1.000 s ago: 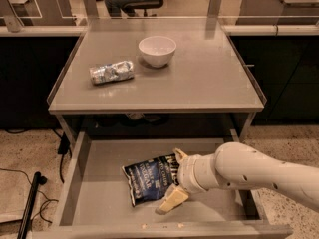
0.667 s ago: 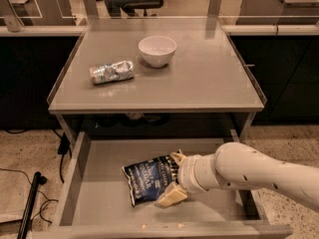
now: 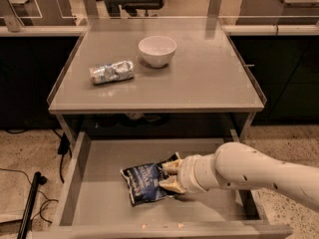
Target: Pick blue chip bag from top drawer and place on counter
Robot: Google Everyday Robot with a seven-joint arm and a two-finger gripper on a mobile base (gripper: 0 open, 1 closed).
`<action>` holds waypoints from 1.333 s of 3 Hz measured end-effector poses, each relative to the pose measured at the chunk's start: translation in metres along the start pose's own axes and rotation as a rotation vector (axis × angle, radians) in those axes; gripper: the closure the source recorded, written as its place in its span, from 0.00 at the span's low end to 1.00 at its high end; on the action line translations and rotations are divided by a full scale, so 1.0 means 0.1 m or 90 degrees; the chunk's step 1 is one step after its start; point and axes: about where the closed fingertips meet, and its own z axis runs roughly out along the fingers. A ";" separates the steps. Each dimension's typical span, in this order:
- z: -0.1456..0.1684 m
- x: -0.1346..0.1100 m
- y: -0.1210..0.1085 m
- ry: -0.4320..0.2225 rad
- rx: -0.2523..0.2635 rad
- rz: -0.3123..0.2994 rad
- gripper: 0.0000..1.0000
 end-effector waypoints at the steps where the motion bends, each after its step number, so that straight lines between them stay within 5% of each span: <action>1: 0.00 0.00 0.00 0.000 0.000 0.000 0.87; 2: 0.00 0.00 0.00 0.000 0.000 0.000 1.00; 4: -0.06 -0.02 -0.01 0.006 -0.019 -0.002 1.00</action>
Offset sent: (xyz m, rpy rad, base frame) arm 0.0000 0.0000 0.0000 0.0000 0.0000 0.0000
